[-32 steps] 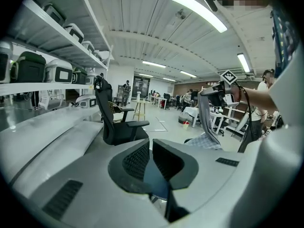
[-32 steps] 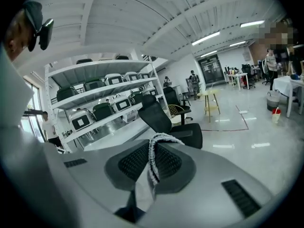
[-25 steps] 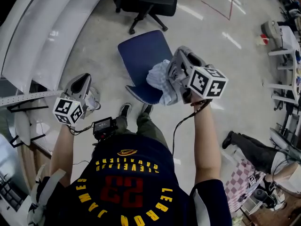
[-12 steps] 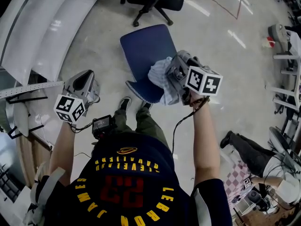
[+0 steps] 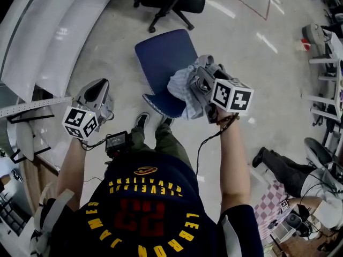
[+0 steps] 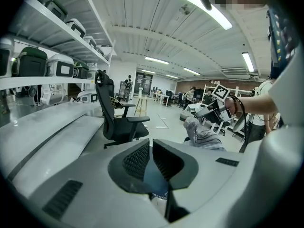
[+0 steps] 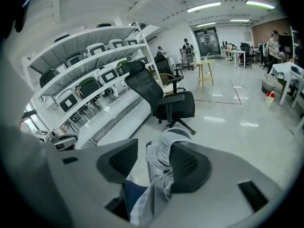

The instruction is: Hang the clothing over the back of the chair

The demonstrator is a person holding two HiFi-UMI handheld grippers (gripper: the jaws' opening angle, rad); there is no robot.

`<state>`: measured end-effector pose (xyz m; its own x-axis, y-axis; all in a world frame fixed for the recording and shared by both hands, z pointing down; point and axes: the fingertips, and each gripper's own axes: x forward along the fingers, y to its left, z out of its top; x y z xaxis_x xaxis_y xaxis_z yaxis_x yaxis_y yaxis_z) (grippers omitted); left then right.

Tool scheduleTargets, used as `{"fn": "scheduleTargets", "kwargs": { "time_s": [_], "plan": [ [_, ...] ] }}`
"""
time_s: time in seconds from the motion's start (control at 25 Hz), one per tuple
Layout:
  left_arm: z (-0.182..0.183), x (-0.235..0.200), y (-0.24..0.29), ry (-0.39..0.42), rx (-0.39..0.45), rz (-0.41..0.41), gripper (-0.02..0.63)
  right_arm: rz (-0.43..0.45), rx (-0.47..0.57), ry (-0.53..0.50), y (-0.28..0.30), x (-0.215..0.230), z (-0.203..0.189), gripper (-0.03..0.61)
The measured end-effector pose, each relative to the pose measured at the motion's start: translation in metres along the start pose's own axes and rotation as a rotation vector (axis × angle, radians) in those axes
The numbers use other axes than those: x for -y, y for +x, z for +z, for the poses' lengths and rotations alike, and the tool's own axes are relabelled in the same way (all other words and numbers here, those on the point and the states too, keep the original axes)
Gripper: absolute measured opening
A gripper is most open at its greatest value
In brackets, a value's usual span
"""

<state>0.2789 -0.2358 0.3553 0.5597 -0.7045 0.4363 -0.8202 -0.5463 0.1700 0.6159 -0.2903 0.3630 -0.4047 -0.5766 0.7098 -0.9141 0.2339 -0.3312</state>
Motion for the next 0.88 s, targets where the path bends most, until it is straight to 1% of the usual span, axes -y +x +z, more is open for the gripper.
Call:
{"fn": "scheduleTargets", "kwargs": {
  "time_s": [0.08, 0.12, 0.16, 0.2, 0.24, 0.36, 0.52, 0.68, 0.76, 0.88],
  "plan": [
    [0.002, -0.002, 0.0, 0.004, 0.004, -0.005, 0.021, -0.023, 0.002, -0.035, -0.007, -0.003, 0.004, 0.181],
    [0.002, -0.002, 0.0, 0.005, 0.006, -0.007, 0.021, -0.035, -0.006, -0.065, -0.011, -0.005, 0.005, 0.197],
    [0.003, -0.002, -0.001, 0.006, 0.007, -0.008, 0.021, -0.043, -0.021, -0.1, -0.014, -0.008, 0.005, 0.251],
    [0.003, -0.002, -0.002, 0.005, 0.009, -0.009, 0.021, -0.046, -0.037, -0.131, -0.016, -0.011, 0.003, 0.285],
    [0.003, -0.003, -0.003, 0.005, 0.012, -0.009, 0.021, -0.045, -0.05, -0.151, -0.018, -0.014, 0.002, 0.298],
    [0.007, -0.004, -0.006, 0.004, 0.022, -0.011, 0.021, -0.041, -0.092, -0.151, -0.022, -0.019, -0.006, 0.301],
    [0.012, -0.003, -0.01, 0.007, 0.034, -0.018, 0.021, -0.04, -0.175, -0.124, -0.026, -0.017, -0.029, 0.301],
    [0.014, -0.001, -0.014, 0.01, 0.038, -0.027, 0.021, -0.046, -0.228, -0.1, -0.034, -0.012, -0.053, 0.301],
    [0.013, 0.0, -0.013, 0.012, 0.035, -0.033, 0.021, -0.043, -0.234, -0.09, -0.036, -0.01, -0.059, 0.301],
    [0.014, 0.004, -0.008, 0.019, 0.03, -0.045, 0.021, -0.044, -0.201, -0.075, -0.041, -0.009, -0.058, 0.301]
  ]
}}
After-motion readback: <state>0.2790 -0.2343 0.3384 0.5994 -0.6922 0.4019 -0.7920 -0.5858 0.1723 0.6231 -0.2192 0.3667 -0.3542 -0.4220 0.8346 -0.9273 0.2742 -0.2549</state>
